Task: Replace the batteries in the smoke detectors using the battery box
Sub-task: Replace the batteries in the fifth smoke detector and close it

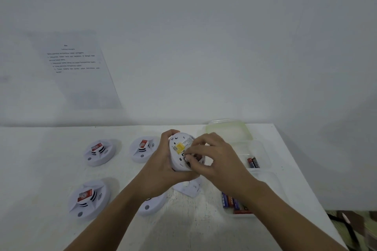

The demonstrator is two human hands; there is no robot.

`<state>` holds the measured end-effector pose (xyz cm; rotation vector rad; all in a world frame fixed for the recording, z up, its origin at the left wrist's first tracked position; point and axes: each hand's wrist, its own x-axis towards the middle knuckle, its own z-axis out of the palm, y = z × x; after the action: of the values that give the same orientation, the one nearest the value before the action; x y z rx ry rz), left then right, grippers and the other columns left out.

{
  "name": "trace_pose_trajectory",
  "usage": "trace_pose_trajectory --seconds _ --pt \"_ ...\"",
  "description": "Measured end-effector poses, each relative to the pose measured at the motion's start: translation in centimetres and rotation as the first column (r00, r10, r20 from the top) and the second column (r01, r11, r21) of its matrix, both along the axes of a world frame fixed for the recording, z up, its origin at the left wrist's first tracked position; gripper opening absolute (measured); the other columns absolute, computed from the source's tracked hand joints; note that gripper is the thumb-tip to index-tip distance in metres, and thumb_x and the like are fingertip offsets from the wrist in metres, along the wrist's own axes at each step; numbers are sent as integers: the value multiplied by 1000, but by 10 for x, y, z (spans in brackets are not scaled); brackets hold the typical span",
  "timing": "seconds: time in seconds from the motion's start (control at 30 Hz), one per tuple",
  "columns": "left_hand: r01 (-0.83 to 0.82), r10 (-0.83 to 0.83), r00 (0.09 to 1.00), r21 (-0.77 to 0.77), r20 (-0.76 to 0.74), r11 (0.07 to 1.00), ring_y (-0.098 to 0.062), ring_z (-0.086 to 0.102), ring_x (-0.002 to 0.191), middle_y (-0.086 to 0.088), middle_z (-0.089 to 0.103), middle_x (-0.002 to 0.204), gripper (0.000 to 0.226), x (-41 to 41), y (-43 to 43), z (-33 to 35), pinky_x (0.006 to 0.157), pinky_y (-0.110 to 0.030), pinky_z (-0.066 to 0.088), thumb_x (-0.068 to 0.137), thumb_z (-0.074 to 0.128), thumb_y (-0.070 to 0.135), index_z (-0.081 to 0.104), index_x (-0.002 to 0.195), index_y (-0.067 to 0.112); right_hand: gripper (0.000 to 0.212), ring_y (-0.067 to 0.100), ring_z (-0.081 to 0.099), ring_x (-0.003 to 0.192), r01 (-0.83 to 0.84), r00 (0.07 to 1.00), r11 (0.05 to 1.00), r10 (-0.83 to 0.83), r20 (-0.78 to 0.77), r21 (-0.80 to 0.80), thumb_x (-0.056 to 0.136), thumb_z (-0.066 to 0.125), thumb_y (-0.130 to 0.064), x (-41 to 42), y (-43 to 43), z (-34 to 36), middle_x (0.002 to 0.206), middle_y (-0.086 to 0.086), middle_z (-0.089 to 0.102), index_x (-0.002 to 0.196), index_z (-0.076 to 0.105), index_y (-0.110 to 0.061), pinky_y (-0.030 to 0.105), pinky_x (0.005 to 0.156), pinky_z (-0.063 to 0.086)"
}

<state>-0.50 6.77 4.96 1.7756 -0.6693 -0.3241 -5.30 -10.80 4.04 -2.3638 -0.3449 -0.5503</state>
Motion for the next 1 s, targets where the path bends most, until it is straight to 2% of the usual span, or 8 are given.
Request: trace_pose_trajectory --seconds 0.13,0.37,0.5,0.63,0.7,0.83,0.93,1.0 --pt "23 -23 1000 22 -3 1000 -13 66 105 16 63 109 87 4 -3 4 80 -24 57 70 89 4 34 133 29 21 8 62 102 -153 985 984 159 -65 88 97 65 -25 -5 -20 8 112 -9 62 115 76 -20 17 86 50" --pt "134 -135 991 42 20 990 -8 61 115 25 57 113 92 0 -16 13 75 -22 58 72 87 3 30 140 30 10 9 62 94 -114 991 977 124 -47 181 97 64 -14 -13 -37 19 101 -13 65 102 69 -20 18 76 52" --pt "90 -91 995 30 44 996 3 55 119 32 54 117 95 -5 -15 10 78 -21 58 70 89 7 32 139 37 13 12 63 76 21 990 818 63 -125 575 99 58 -6 -26 -45 27 89 1 70 97 66 -16 28 69 55" --pt "46 -46 999 -23 9 999 -3 54 125 26 54 127 98 -8 -9 2 83 -24 58 65 91 9 35 138 42 12 19 63 65 142 988 706 -59 -141 694 98 60 -7 -46 -60 25 81 11 70 106 65 -15 19 62 50" --pt "41 -42 999 -41 -8 998 -5 54 125 25 55 127 98 -11 -10 -3 84 -23 57 64 91 9 36 138 41 13 18 64 66 200 977 743 -101 -188 638 98 61 -9 -54 -70 16 77 7 70 106 64 -18 23 62 51" --pt "73 -76 995 -49 -61 996 -6 56 125 23 55 129 97 -19 -17 -13 86 -24 57 66 91 5 37 138 40 12 14 63 67 323 930 906 -249 -271 275 96 65 -18 -68 -91 -12 76 -8 71 95 64 -30 26 63 53" --pt "111 -114 990 -34 -89 993 -9 56 126 21 55 130 98 -26 -25 -22 89 -27 58 66 91 4 36 140 38 11 8 64 69 355 895 934 -329 -300 33 96 64 -20 -78 -105 -29 74 -9 69 92 62 -30 14 61 48" --pt "123 -125 987 -23 -97 992 -8 56 125 24 55 128 99 -29 -31 -26 88 -27 58 66 91 4 35 140 37 13 5 62 66 341 858 927 -375 -351 -157 95 65 -23 -82 -112 -38 75 -14 67 88 61 -32 16 66 52"
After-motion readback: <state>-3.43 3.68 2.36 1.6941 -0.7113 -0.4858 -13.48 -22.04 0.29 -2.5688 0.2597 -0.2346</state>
